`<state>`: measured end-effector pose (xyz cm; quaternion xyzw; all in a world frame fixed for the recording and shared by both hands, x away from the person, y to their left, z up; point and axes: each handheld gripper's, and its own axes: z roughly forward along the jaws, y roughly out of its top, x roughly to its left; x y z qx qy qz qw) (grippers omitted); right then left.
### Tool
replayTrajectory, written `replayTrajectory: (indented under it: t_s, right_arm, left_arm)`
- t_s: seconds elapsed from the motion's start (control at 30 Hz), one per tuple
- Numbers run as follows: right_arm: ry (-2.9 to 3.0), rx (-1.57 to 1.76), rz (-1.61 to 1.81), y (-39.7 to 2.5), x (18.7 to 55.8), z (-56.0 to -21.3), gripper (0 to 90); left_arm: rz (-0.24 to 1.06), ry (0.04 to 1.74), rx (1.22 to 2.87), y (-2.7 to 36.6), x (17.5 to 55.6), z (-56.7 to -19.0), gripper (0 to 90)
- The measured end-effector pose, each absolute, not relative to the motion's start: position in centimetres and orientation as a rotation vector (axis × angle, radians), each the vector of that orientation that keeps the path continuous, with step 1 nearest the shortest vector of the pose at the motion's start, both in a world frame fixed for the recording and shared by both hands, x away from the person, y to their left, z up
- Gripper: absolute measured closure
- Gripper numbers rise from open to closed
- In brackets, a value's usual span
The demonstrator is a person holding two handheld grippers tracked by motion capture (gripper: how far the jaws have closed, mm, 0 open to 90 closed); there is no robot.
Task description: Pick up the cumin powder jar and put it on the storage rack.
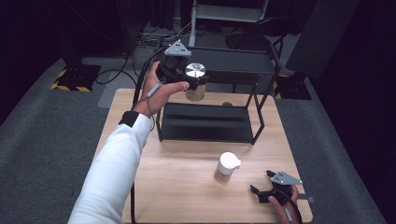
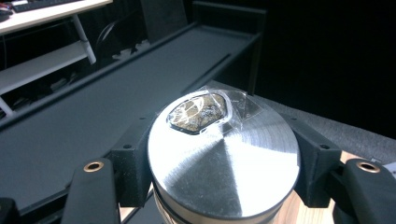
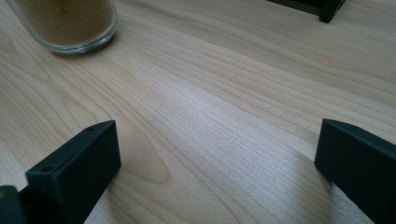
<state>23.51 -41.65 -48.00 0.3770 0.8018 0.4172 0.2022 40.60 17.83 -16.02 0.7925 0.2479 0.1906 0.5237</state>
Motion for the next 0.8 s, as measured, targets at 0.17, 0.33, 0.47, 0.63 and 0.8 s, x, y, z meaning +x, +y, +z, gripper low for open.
replayTrajectory:
  t_s: [0.17,0.33,0.47,0.63,0.8]
  right_arm:
    - [2.239,1.054,1.165,-41.7,23.5,-48.0,0.2]
    - [2.238,1.053,1.165,-41.7,23.5,-48.0,0.2]
    - [2.238,1.053,1.165,-41.6,23.5,-48.0,0.1]
    - [2.238,1.052,1.165,-41.6,23.5,-48.0,0.1]
    - [2.238,1.052,1.165,-41.6,23.5,-48.0,0.1]
  left_arm:
    - [0.471,0.589,1.887,17.8,41.0,-14.2,34.4]
    - [0.493,0.582,1.890,17.4,41.6,-12.6,34.5]
    - [0.514,0.582,1.900,16.8,42.4,-11.5,34.5]
    - [0.496,0.588,1.885,16.7,44.0,-11.1,34.5]
    - [0.505,0.606,1.885,16.3,45.5,-10.9,34.6]
